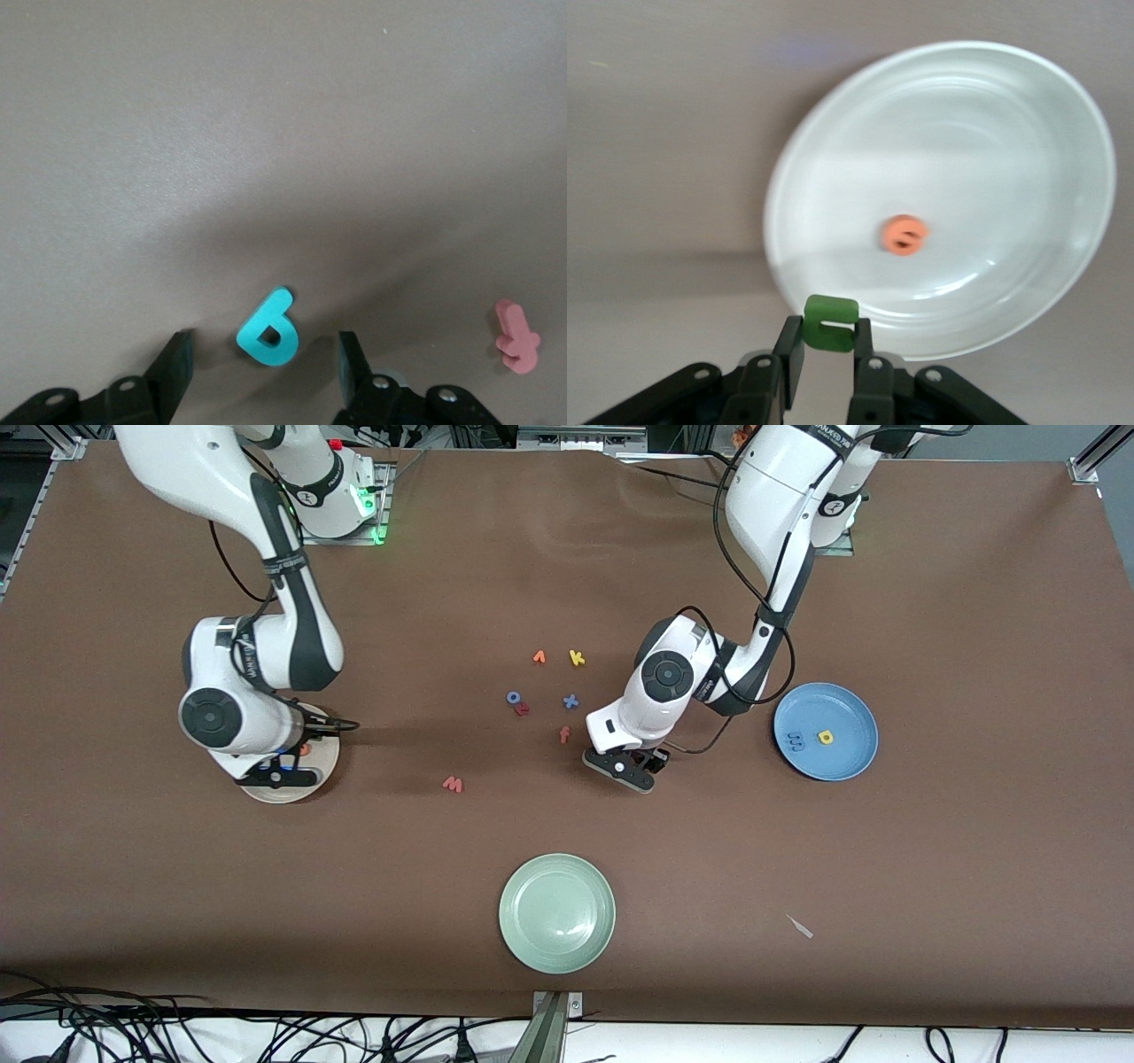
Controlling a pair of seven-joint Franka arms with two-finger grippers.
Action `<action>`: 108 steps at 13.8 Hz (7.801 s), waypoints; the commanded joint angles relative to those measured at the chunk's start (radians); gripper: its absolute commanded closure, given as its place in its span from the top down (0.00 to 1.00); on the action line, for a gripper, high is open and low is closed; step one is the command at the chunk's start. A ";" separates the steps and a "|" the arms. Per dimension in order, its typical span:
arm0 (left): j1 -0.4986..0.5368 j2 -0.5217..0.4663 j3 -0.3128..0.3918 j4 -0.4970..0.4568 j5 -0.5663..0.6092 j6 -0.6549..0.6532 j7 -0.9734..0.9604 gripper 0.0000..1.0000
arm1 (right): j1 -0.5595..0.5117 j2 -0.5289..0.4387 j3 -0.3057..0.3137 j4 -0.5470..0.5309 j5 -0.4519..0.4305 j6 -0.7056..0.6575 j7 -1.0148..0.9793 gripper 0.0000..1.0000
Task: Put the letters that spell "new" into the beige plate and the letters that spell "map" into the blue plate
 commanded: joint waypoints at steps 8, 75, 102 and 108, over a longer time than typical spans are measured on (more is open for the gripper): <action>-0.014 0.027 0.023 0.034 0.031 0.012 -0.007 0.39 | -0.041 0.016 0.005 0.042 0.042 -0.007 -0.073 1.00; 0.633 -0.777 -0.055 0.175 0.140 -1.095 -0.122 1.00 | 0.175 0.357 0.118 0.361 0.314 0.303 0.415 0.40; 0.647 -0.774 -0.058 0.173 0.137 -1.115 -0.067 1.00 | 0.137 0.110 -0.238 0.062 0.291 -0.016 -0.360 0.94; 0.647 -0.774 -0.058 0.175 0.137 -1.115 -0.067 1.00 | 0.174 0.099 -0.236 0.186 0.289 -0.185 -0.211 1.00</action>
